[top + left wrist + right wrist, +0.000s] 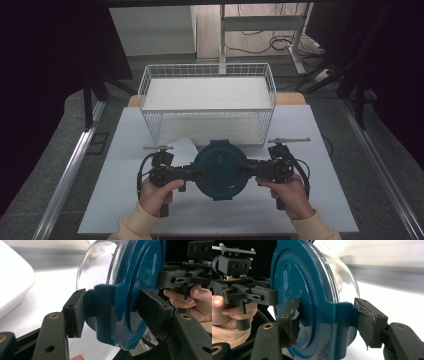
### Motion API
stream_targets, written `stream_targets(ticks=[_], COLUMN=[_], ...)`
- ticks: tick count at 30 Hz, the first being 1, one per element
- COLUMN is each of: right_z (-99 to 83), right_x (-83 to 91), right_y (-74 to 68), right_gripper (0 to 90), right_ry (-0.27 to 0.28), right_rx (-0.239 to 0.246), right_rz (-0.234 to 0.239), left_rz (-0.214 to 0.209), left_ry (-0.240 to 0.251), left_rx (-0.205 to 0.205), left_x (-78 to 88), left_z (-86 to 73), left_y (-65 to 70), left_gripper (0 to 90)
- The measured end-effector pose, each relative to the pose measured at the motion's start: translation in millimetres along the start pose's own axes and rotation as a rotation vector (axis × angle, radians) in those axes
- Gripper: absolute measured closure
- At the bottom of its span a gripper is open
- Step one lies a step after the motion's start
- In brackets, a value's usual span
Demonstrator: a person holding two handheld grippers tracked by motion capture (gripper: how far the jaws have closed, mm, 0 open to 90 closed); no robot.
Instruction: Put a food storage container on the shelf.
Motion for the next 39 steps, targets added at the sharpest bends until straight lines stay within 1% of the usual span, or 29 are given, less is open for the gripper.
stream_targets(ticks=[6, 10, 14, 23, 27, 33, 36, 37, 39], right_z=[11.3, 19.3, 26.6, 40.5, 49.5, 64.4, 72.7, 74.7, 80.0], right_x=[3.8, 6.3, 9.3, 12.8, 15.6, 19.4, 20.5, 20.6, 20.8], right_y=[-4.5, -6.0, -6.1, -6.5, -10.9, -18.7, -21.3, -21.6, -22.8], right_gripper=[40.2, 40.3, 40.3, 40.3, 40.2, 40.3, 40.2, 40.2, 40.2], right_ry=[0.008, 0.010, 0.016, 0.018, 0.028, 0.033, 0.036, 0.037, 0.033], right_rx=[0.017, 0.017, 0.020, 0.012, 0.030, 0.047, 0.056, 0.058, 0.062], right_rz=[0.004, 0.004, 0.004, 0.001, -0.006, -0.004, -0.001, -0.001, -0.004], left_rz=[0.004, 0.004, 0.010, 0.004, -0.003, 0.008, 0.017, 0.017, 0.020], left_ry=[0.003, 0.006, 0.005, 0.005, 0.017, 0.030, 0.030, 0.023, 0.024], left_rx=[-0.020, -0.025, -0.041, -0.031, -0.032, -0.053, -0.069, -0.078, -0.079], left_x=[6.3, 8.1, 9.4, 11.7, 16.5, 26.6, 31.0, 32.3, 34.3], left_z=[13.6, 22.5, 31.4, 46.2, 55.5, 72.2, 81.1, 85.9, 92.3], left_y=[4.5, 6.2, 9.3, 10.8, 13.0, 18.8, 20.9, 20.8, 21.2], left_gripper=[40.8, 40.8, 40.8, 40.7, 40.6, 40.3, 40.3, 40.3, 40.1])
Point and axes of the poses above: each handheld gripper's, and its own axes: x roughly backward along the jaws, z roughly out of its top, y roughly to its right, the point moved 3 cm from there along -x, roughly forward along the jaws, and after that the axes turned 4 degrees about -y, right-handed, at the moved point
